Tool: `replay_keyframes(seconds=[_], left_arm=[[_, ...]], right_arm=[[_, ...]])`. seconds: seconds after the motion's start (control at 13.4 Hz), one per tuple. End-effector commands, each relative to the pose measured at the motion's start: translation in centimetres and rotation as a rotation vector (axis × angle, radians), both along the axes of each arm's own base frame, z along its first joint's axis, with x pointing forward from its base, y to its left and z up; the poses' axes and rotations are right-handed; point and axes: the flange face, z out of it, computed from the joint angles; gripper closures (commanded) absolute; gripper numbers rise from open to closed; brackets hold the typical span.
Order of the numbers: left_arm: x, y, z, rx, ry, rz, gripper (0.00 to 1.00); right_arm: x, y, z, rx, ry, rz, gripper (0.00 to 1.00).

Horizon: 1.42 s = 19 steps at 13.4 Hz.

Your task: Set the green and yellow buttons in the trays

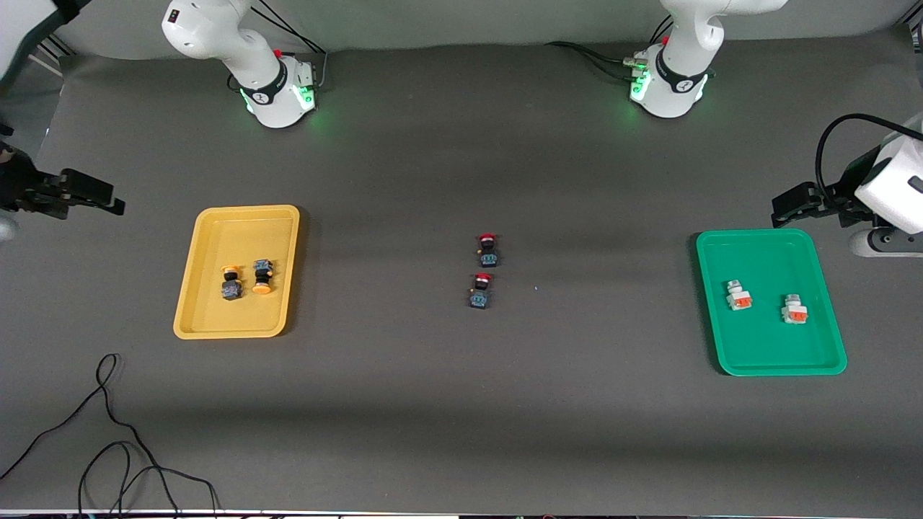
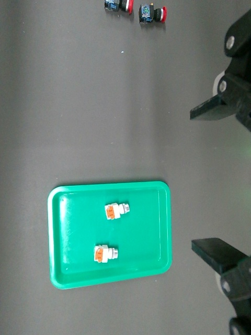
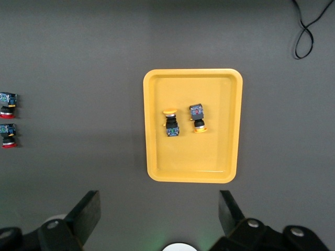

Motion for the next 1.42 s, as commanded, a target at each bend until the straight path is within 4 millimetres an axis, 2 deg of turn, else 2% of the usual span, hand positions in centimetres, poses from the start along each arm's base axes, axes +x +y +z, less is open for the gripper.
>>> replay_keyframes(seconds=[0.0, 0.3, 0.82, 0.97, 1.04, 1.34], left_arm=[[-0.8, 0.2, 0.4, -0.004, -0.009, 0.022, 0.00], [-0.8, 0.4, 0.6, 0.005, -0.013, 0.023, 0.00], [-0.8, 0.5, 0.7, 0.005, -0.016, 0.025, 0.00], [-0.8, 0.5, 0.7, 0.005, -0.014, 0.025, 0.00], [-0.8, 0.5, 0.7, 0.005, -0.016, 0.025, 0.00], [-0.8, 0.5, 0.7, 0.005, -0.017, 0.023, 0.00]], right_arm=[[0.2, 1.6, 0.3, -0.038, -0.002, -0.036, 0.00], [0.7, 6.5, 0.7, -0.064, -0.027, -0.133, 0.00], [0.8, 7.1, 0.8, -0.066, -0.040, -0.148, 0.00], [1.3, 8.0, -0.1, -0.052, -0.019, -0.159, 0.00], [1.4, 8.3, 0.5, -0.048, -0.025, -0.170, 0.00], [2.4, 8.5, 0.4, -0.052, -0.007, -0.187, 0.00]])
